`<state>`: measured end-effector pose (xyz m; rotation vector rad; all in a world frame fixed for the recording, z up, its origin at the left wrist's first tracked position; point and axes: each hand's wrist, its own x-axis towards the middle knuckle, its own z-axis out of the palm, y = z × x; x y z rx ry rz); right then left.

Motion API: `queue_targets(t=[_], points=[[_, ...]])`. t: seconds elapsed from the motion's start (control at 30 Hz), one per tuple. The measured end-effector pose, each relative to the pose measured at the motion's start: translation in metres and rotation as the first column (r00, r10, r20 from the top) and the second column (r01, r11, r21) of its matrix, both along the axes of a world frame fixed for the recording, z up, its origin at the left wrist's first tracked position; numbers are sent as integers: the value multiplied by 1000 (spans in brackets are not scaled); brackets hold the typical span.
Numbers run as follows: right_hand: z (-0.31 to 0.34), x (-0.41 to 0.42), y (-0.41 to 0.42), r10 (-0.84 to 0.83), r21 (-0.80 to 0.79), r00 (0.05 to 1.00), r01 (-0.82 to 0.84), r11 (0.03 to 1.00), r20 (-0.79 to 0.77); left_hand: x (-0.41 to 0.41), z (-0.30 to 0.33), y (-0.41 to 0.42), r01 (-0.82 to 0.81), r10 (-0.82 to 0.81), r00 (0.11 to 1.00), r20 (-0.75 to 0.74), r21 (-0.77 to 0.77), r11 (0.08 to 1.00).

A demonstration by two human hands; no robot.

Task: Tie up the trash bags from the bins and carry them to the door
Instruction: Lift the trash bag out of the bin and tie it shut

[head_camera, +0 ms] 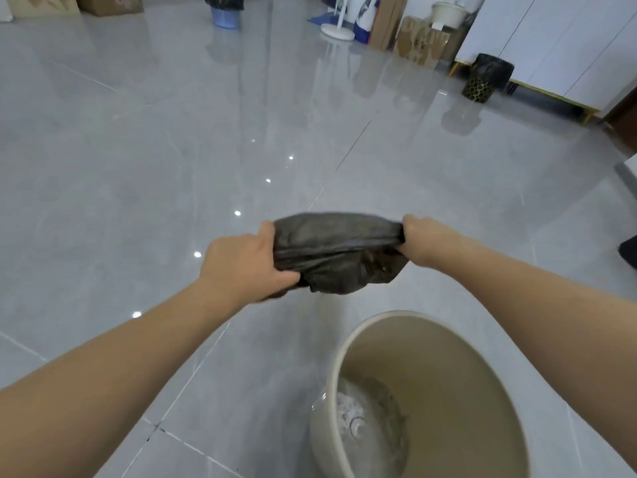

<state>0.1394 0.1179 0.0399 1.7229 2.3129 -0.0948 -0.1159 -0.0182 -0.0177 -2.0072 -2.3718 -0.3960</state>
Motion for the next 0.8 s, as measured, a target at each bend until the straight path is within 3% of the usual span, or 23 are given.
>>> queue_targets(t=[0.07,0.13,0.17,0.23,0.3,0.4,0.5,0.63,0.73,0.8], points=[[-14,5,-5,47,-71,983,-35,997,180,-1,-28,-11,16,39,982,187,-285,959],[-23,5,-6,101,-157,914,-42,987,393,-6,-41,-22,133,109,920,376,-562,816],[-24,4,-7,115,-211,875,-14,977,471,-8,-46,-26,174,110,921,375,-645,744],[-23,-1,-8,84,-361,837,140,922,541,-8,-54,-32,124,55,977,208,-756,643],[-18,-4,-6,-55,-537,857,371,758,513,-4,-57,-33,0,41,999,35,-765,644],[-8,-7,8,-252,-727,876,481,490,411,-2,-55,-26,-136,76,990,-117,-704,697],[2,-1,24,-536,-890,839,313,331,95,-5,-57,-22,-205,203,977,-66,-546,812],[14,-3,28,-761,-951,587,-47,307,-275,-15,-57,-19,-327,377,896,232,-229,917],[19,-17,27,-841,-889,318,-289,354,-438,-20,-39,-6,-474,393,713,581,-14,881],[22,-30,28,-870,-819,105,-407,405,-483,-19,-27,-1,-526,304,699,647,178,832]])
